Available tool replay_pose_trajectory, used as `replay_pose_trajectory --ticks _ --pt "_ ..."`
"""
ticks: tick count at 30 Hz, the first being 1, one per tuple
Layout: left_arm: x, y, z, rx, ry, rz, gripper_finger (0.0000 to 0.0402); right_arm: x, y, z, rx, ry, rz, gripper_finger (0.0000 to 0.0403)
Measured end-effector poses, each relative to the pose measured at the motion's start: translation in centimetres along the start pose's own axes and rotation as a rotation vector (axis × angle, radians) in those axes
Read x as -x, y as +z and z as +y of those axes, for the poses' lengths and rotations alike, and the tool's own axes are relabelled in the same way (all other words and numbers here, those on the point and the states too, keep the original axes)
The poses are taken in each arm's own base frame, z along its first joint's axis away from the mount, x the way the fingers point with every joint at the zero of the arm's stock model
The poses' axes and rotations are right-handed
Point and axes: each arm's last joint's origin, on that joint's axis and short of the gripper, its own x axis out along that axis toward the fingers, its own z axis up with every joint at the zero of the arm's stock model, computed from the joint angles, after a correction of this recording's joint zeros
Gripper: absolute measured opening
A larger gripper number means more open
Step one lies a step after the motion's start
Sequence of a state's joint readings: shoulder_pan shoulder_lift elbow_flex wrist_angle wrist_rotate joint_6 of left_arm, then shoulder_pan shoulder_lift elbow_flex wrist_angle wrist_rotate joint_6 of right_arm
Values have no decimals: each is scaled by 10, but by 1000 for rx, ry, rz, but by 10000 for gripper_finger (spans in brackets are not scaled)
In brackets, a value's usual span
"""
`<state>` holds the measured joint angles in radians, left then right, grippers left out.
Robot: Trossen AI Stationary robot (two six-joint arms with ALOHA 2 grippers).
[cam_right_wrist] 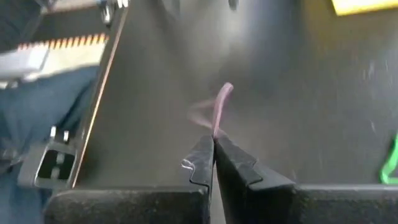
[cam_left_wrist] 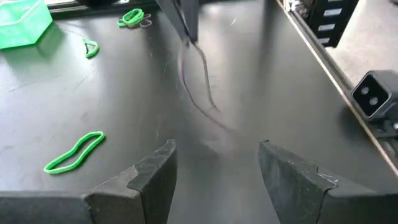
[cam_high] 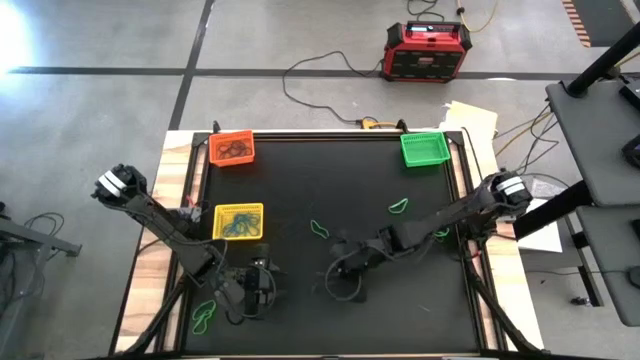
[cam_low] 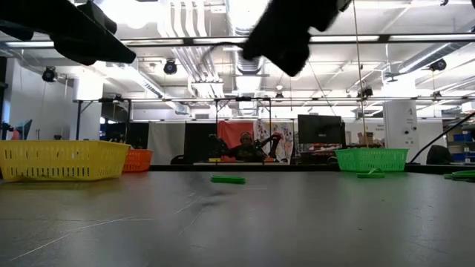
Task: Sort rubber bands into baskets
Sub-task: Put the purple rubber band into the orange bin
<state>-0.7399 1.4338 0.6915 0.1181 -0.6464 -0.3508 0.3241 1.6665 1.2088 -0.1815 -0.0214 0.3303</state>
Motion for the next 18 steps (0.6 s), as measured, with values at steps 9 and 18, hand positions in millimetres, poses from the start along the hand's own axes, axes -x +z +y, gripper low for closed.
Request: replay_pose_trajectory --ticks 9,18 --pt "-8 -1 -6 27 -13 -34 208 -34 -16 6 28 -96 -23 9" --pt "-47 -18 -14 49 4 -85 207 -67 -51 8 88 -67 163 13"
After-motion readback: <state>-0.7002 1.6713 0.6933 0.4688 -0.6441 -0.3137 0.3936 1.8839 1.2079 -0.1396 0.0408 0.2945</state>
